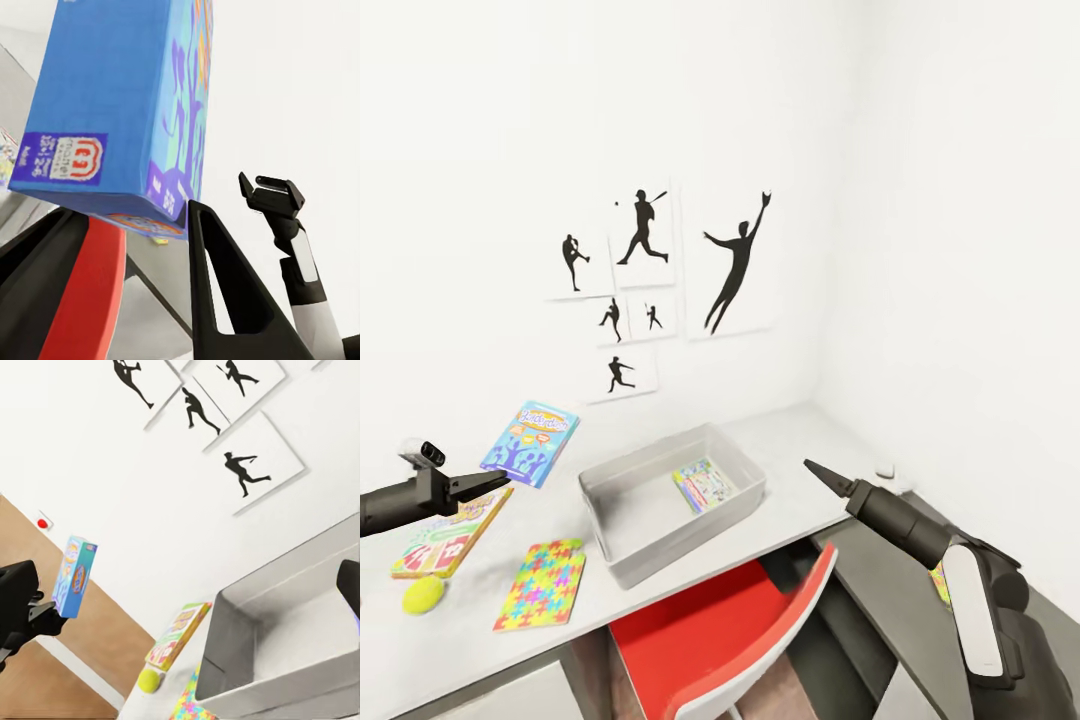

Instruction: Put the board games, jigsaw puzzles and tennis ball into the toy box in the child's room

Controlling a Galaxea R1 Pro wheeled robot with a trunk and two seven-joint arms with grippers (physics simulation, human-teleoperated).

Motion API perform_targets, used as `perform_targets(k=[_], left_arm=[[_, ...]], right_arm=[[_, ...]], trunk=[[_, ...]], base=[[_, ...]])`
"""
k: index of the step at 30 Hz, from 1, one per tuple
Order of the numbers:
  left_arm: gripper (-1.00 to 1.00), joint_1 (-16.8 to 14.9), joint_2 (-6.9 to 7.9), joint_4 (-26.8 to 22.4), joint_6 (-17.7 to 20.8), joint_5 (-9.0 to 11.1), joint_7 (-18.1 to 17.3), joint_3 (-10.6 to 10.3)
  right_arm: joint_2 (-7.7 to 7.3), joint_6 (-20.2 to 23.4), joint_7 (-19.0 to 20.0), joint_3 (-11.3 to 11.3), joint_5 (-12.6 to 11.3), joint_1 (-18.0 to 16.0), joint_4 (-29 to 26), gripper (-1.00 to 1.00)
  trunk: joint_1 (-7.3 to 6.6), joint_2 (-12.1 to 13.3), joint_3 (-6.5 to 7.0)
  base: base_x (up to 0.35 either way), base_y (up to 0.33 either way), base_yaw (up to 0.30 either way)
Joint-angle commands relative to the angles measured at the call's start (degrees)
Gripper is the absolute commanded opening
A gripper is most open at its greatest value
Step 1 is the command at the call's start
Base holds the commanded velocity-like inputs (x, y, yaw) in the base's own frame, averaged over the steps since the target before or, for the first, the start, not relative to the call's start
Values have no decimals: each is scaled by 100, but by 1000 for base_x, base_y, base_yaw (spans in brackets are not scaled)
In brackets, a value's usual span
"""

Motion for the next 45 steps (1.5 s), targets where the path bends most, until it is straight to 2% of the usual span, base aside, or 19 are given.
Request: perform_targets(k=[1,9,19,34,45], left_arm=[[-100,-6,-3,1,57,11,-23,-1],[-100,-6,-33,1,57,-7,-23,-1],[-100,-6,-35,1,57,-1,-23,-1],[-100,-6,-50,1,55,10,-23,-1],[-100,-6,-61,1,57,11,-23,-1]], right_arm=[[0,29,18,-12,-2,-5,0,100],[-8,29,33,-20,-8,-5,2,100],[-14,28,43,-37,-10,-5,2,100],[-15,29,45,-36,-10,-5,2,100],[-17,23,33,-29,-10,-5,2,100]], trunk=[[7,-11,-10],[7,-11,-10],[7,-11,-10],[7,-11,-10],[7,-11,-10]], base=[[318,30,290],[320,-33,209],[254,-153,13],[228,0,0],[28,-19,0]])
